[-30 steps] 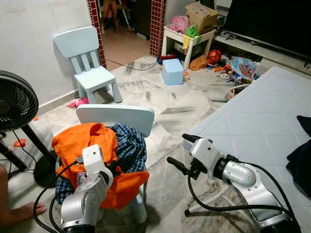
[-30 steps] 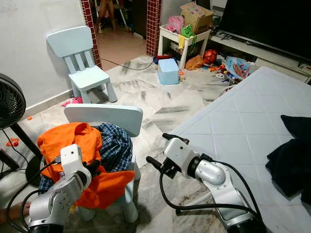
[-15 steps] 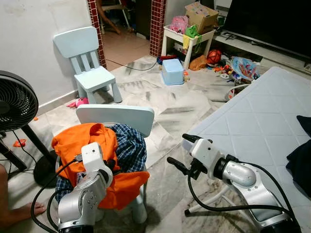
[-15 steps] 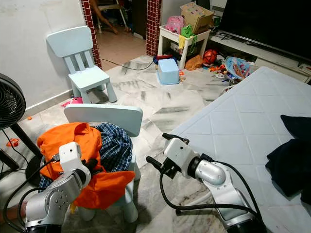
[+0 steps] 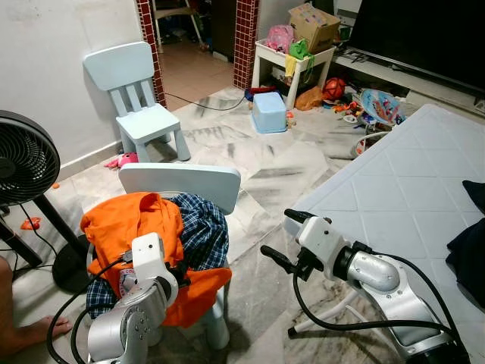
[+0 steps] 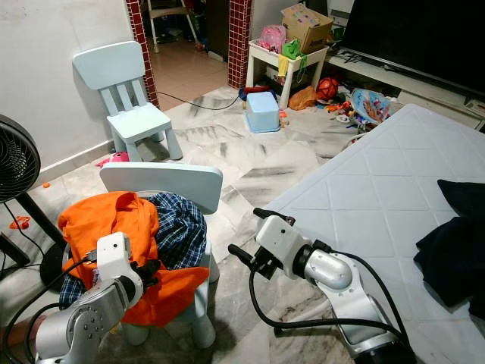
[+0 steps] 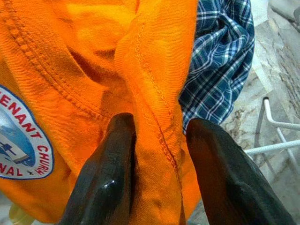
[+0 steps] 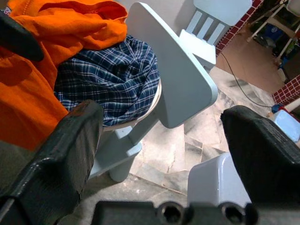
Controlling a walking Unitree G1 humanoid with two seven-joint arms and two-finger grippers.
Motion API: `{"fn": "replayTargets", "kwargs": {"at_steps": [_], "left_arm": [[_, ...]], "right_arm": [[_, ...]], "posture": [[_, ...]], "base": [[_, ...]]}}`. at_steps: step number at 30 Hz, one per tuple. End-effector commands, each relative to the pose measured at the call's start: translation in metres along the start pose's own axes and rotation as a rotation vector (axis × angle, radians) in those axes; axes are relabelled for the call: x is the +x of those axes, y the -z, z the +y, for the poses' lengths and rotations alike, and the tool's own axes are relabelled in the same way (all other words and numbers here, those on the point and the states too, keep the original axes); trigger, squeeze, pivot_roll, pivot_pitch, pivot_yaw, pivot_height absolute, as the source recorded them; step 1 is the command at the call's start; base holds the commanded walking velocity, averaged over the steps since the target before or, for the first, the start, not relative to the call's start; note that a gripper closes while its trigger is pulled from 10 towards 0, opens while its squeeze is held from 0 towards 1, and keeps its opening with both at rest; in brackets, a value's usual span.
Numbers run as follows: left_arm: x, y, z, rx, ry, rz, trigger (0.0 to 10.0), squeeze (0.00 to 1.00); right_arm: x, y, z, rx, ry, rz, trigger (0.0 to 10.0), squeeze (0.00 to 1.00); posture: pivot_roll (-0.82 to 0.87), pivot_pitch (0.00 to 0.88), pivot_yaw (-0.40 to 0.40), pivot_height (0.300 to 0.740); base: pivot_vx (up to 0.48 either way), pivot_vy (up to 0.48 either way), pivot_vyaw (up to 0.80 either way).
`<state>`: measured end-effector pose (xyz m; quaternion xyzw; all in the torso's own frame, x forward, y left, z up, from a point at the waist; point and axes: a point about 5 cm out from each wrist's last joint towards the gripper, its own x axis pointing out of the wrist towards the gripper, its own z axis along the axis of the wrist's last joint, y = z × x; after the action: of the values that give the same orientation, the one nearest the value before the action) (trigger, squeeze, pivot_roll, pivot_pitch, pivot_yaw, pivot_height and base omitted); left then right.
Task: Hang hanger
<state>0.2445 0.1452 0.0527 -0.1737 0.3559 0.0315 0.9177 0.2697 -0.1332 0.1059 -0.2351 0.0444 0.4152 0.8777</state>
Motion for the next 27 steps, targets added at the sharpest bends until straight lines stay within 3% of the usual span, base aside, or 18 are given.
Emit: {"fn": "replayTargets", "kwargs": {"at_steps": [1, 2, 17, 26, 27], "left_arm": [[-0.002, -0.001, -0.011, -0.011, 0.036, -0.013, 3.8, 0.00], [-0.002, -0.002, -0.011, -0.012, 0.037, -0.019, 0.0, 0.00], [-0.002, -0.007, -0.011, -0.008, 0.036, -0.046, 0.0, 0.00], [-0.005, -0.028, -0.007, 0.151, -0.025, -0.190, 0.0, 0.00], [-0.006, -0.034, -0.008, 0.209, -0.022, -0.220, 0.0, 0.00]], "right_arm": [[-0.001, -0.001, -0.004, -0.023, -0.003, 0.002, 10.0, 0.00], [-0.001, -0.001, -0.004, -0.023, -0.003, 0.002, 10.0, 0.00], [0.000, 0.001, -0.003, -0.021, -0.001, 0.005, 10.0, 0.00], [0.005, 0.005, -0.002, 0.006, 0.013, 0.000, 10.0, 0.00], [0.007, 0.006, -0.001, 0.020, 0.023, -0.001, 10.0, 0.00]], "posture": [[-0.12, 0.004, -0.024, 0.740], [-0.12, 0.004, -0.024, 0.740], [-0.12, 0.000, -0.023, 0.740], [-0.09, 0.000, -0.020, 0.740], [-0.09, 0.000, -0.019, 0.740]], "base": [[0.000, 0.000, 0.00], [0.000, 0.000, 0.00], [0.000, 0.000, 0.00], [0.000, 0.000, 0.00], [0.000, 0.000, 0.00]]}}
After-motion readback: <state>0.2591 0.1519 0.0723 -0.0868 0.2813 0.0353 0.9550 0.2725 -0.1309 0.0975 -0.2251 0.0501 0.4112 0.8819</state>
